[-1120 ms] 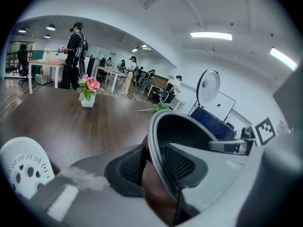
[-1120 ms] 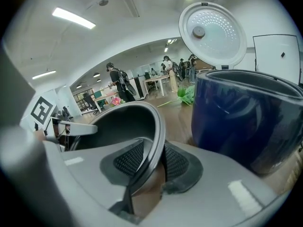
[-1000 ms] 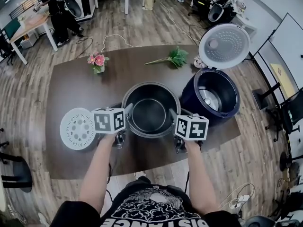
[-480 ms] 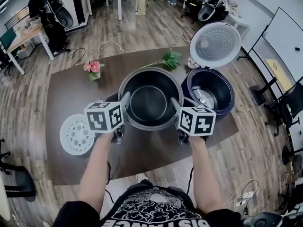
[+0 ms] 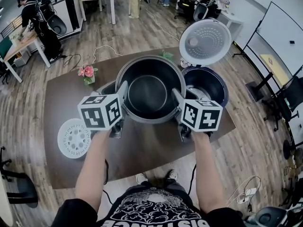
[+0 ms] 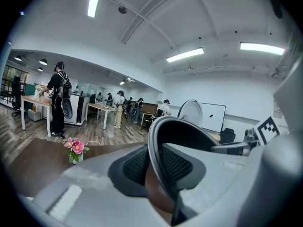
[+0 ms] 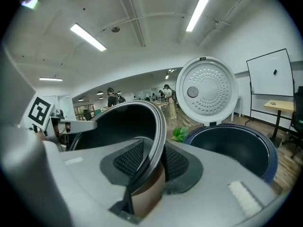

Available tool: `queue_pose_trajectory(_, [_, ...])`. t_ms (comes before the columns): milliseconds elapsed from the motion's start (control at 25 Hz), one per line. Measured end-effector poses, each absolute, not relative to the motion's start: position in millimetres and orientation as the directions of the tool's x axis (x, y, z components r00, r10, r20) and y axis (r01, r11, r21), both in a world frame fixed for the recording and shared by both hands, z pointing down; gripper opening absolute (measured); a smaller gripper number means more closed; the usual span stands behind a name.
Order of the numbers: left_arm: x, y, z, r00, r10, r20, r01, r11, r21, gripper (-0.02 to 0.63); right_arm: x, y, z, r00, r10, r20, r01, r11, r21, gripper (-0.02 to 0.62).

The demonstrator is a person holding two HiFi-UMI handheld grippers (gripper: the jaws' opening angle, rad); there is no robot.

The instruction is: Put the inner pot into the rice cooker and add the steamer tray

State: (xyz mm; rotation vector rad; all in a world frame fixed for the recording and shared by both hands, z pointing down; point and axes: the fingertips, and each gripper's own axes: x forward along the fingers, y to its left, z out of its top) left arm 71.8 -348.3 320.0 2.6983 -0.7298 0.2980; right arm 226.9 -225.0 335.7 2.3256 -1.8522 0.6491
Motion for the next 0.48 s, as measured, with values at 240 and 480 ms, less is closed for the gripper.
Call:
queue_pose_trajectory(240, [91.1,-339.7,293.4,0.847,-0.473,0.242,-0.524,-0.819,0.233,0.086,244.8,-215.0,316.7,0.169,-0.925,0.341,-0.948,-0.247,-0.200,0.117])
queue_pose_trajectory(480, [119.5,-330.9,264.1,0.848,-0.495,0.189,-0.528,-0.817,0.230,0.080,271.6,-204.2,291.4,0.176,-0.939,0.295,-0.952,-0.238,-0.192,0.121])
